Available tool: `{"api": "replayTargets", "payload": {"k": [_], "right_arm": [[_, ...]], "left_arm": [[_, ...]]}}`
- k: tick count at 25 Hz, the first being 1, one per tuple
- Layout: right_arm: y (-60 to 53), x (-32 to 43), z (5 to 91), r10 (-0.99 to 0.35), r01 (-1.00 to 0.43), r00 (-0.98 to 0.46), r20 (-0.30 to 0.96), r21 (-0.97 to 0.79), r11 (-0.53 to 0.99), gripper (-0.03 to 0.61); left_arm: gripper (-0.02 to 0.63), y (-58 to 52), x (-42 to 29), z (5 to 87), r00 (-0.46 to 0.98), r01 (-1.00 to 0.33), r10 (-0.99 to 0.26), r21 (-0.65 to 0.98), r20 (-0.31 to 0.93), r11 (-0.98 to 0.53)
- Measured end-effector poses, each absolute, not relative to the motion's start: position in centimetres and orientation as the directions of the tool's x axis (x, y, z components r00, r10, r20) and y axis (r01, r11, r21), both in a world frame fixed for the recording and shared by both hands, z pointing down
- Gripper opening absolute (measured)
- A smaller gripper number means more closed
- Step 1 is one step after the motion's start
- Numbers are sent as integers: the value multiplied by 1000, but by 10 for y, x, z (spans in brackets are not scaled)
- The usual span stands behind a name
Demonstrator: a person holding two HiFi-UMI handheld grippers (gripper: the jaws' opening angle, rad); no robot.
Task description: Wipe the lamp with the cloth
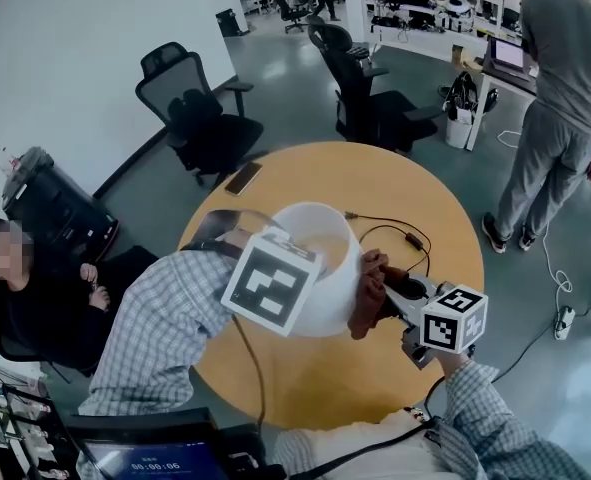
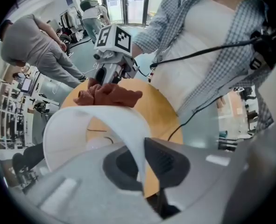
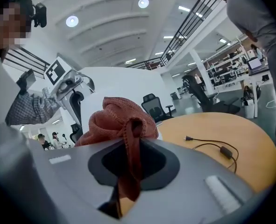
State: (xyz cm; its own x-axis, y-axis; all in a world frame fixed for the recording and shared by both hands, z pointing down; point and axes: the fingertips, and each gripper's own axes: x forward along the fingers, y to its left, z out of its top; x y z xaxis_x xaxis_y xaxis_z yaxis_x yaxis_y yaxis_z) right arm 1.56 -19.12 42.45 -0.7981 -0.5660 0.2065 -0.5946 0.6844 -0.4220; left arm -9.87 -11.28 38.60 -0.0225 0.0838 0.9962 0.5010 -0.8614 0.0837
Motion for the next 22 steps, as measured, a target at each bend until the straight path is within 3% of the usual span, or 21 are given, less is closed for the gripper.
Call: {"api": "replayTargets", "payload": {"k": [7,13,18,22], "right_arm": [[-220,22,371,-592,-585,-799,106,-364,725,44],[-261,7,319,-522,-513,-852,43,-276,813,44],[-288,-33,305,-393,-408,-913,110,-196,892,44],[-303,-54,335,-293,-339,-932,214,-229,912,44]], "left_arm": [[20,-106,-93,387,-14,533,57,56,998,-844],[25,-103,-89,390,-10,545,33,33,999,-838],[25,-99,-91,391,-7,550,26,26,1000,-835],[25,-97,-89,392,-3,550,25,22,1000,-835]]}}
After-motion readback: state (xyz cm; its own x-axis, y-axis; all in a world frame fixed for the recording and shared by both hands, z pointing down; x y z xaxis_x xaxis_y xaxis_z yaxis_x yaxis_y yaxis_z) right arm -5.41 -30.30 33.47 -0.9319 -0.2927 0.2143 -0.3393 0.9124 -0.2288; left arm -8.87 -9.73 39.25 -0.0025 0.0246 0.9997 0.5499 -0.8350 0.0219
